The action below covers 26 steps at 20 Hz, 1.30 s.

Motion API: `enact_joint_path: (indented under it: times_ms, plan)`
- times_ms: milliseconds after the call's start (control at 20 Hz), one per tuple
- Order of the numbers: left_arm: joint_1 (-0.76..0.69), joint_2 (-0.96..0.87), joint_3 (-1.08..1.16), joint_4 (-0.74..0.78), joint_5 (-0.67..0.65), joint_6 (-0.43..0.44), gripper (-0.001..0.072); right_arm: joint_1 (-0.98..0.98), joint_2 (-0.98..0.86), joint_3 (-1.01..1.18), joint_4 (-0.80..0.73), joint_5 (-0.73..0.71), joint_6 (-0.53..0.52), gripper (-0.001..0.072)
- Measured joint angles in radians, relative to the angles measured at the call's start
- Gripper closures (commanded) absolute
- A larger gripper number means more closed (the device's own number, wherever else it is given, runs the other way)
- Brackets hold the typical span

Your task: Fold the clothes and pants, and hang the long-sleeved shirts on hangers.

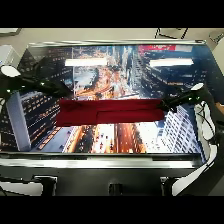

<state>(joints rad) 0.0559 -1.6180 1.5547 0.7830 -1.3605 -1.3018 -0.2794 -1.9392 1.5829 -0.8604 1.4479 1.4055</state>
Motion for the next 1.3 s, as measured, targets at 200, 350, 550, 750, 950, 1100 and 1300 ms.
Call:
enact_joint_path:
  times_ms: [200,350,550,750,950,1100,1300]
  plan:
    - [-0.175,-0.048,-0.043,-0.003,0.169,-0.014,0.0679,0.050,0.141,0.003,0.038,0.075,-0.007,0.0669]
    - [-0.323,-0.119,-0.077,-0.003,0.241,-0.046,0.0679,0.108,0.282,0.003,0.050,0.099,0.034,0.0668]
    - [-0.482,-0.217,-0.099,-0.055,0.390,-0.142,0.0680,0.188,0.454,0.003,0.052,0.123,0.108,0.0668]
    - [-0.620,-0.303,-0.105,-0.248,0.543,-0.198,0.0680,0.257,0.584,0.003,0.056,0.112,0.177,0.0668]
    - [-0.747,-0.354,-0.085,-0.513,0.720,-0.198,0.0680,0.295,0.644,0.003,0.057,0.094,0.234,0.0667]
    - [-0.777,-0.375,-0.055,-0.612,0.792,-0.163,0.0682,0.304,0.640,0.003,0.057,0.051,0.257,0.0667]
    - [-0.660,-0.362,-0.040,-0.560,0.690,-0.104,0.0685,0.332,0.583,0.002,0.143,-0.031,0.245,0.0667]
